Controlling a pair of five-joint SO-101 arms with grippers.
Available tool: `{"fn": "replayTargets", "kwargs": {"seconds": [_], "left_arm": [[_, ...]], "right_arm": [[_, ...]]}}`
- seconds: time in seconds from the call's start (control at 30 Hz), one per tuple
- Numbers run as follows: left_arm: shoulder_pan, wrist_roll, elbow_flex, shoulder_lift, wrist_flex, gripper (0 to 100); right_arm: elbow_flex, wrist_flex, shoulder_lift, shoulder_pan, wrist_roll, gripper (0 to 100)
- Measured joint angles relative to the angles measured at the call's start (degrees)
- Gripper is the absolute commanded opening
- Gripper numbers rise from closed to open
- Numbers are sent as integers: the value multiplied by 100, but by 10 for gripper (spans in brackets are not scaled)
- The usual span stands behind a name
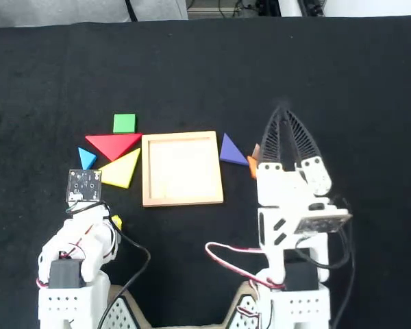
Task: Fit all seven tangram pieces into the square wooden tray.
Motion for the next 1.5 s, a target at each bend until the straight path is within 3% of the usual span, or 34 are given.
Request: {"fn": "replayTargets", "kwargs": {"seconds": [0.13, 0.4, 0.67, 0.97, 1.17, 1.33, 1.5], "left_arm": [[0, 0, 0, 0, 0, 149], [0, 0, 0, 0, 0, 149], [0, 0, 0, 0, 0, 149], [0, 0, 0, 0, 0, 149], [0, 0, 0, 0, 0, 149], [0, 0, 0, 0, 0, 149], [0, 0, 0, 0, 0, 149]], "right_arm": [[-800, 941, 0, -273, -457, 12], [-1820, 1143, 396, -976, -554, 12], [-3288, 1433, 3156, -1002, -554, 12], [-5169, 3903, 6154, -1002, -589, 12], [-5327, 4853, 6488, -818, -580, 12], [-5081, 4897, 6514, -387, -580, 12], [-4193, 4554, 6514, -352, -114, 12]]}}
